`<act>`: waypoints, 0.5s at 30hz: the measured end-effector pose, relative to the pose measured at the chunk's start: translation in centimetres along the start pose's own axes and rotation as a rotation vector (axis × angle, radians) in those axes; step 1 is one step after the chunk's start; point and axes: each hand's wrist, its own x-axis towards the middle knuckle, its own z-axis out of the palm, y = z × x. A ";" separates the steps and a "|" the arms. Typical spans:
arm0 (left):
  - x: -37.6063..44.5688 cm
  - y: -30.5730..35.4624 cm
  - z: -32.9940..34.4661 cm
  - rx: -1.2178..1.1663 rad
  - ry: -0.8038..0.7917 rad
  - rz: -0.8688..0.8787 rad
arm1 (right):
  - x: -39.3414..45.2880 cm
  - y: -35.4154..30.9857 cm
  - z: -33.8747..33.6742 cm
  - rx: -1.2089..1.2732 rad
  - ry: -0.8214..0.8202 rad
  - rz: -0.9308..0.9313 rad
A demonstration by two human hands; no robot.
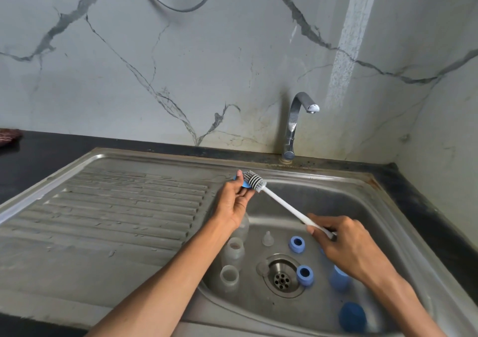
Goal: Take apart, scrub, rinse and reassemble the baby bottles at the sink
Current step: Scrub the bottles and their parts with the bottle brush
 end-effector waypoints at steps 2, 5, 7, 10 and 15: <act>0.2 0.2 -0.2 -0.024 -0.004 0.001 | -0.1 -0.1 0.0 -0.012 -0.008 -0.001; -0.2 -0.8 0.0 0.031 -0.078 -0.039 | 0.1 0.1 -0.2 0.012 0.035 0.037; -0.7 -1.8 0.4 0.090 -0.153 -0.065 | 0.3 0.5 -0.1 0.012 0.075 0.066; -0.9 -2.1 0.8 0.119 -0.171 -0.062 | 0.3 0.7 -0.2 0.019 0.077 0.090; 0.2 -0.2 -0.4 0.097 -0.064 0.036 | 0.0 0.0 -0.3 0.020 -0.017 0.078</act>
